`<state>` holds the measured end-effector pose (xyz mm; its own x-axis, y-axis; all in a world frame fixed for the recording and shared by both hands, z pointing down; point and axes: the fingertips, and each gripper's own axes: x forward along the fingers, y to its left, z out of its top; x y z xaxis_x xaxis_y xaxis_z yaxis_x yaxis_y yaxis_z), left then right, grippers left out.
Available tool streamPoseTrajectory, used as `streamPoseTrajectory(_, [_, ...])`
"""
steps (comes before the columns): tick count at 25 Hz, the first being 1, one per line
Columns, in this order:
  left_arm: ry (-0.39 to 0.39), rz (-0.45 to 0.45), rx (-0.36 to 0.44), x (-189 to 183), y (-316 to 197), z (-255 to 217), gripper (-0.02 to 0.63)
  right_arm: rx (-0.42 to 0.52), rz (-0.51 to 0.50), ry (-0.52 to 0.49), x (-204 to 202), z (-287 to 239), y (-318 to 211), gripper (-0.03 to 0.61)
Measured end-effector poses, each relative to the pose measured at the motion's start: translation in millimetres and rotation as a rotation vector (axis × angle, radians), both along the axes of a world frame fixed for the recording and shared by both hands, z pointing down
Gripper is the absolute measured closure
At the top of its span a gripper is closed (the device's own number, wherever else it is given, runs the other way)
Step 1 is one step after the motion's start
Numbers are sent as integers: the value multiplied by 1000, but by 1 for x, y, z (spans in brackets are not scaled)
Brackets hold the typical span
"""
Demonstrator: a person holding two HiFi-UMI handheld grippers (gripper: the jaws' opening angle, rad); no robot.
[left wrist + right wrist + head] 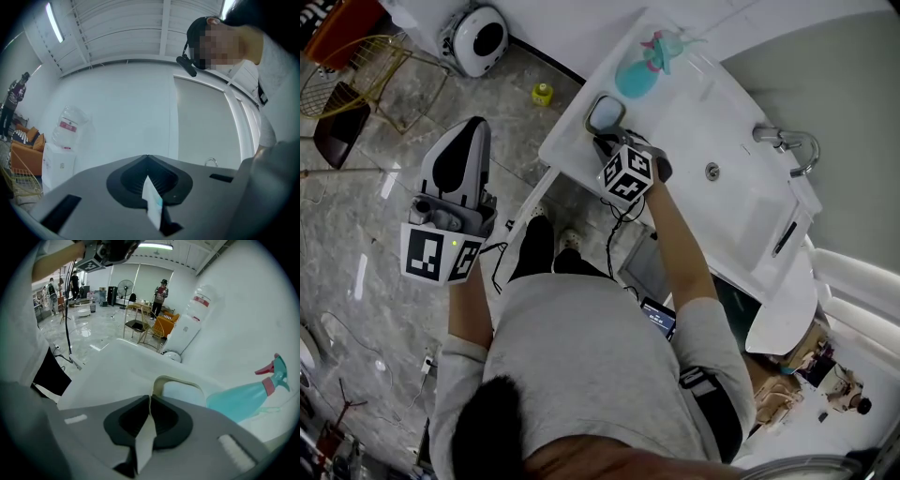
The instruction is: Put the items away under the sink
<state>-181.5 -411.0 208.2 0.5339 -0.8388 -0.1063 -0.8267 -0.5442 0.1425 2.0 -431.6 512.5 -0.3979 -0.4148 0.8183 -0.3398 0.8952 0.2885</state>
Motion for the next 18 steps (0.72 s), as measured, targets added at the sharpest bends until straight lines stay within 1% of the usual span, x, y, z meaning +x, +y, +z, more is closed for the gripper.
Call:
streamPoseTrajectory(3, [-1, 3, 3, 4, 3, -2, 606, 25, -27, 27, 2, -1, 7, 554])
streamPoseTrajectory(5, [-1, 7, 6, 8, 7, -3, 606, 32, -35, 27, 3, -6, 14, 554])
streamPoseTrajectory(11, [0, 19, 15, 28, 22, -10, 606, 63, -43, -8, 13, -36, 34, 554])
streamPoseTrajectory(18, [-5, 30, 35, 60, 47, -15, 606, 96, -58, -36, 35, -65, 61, 554])
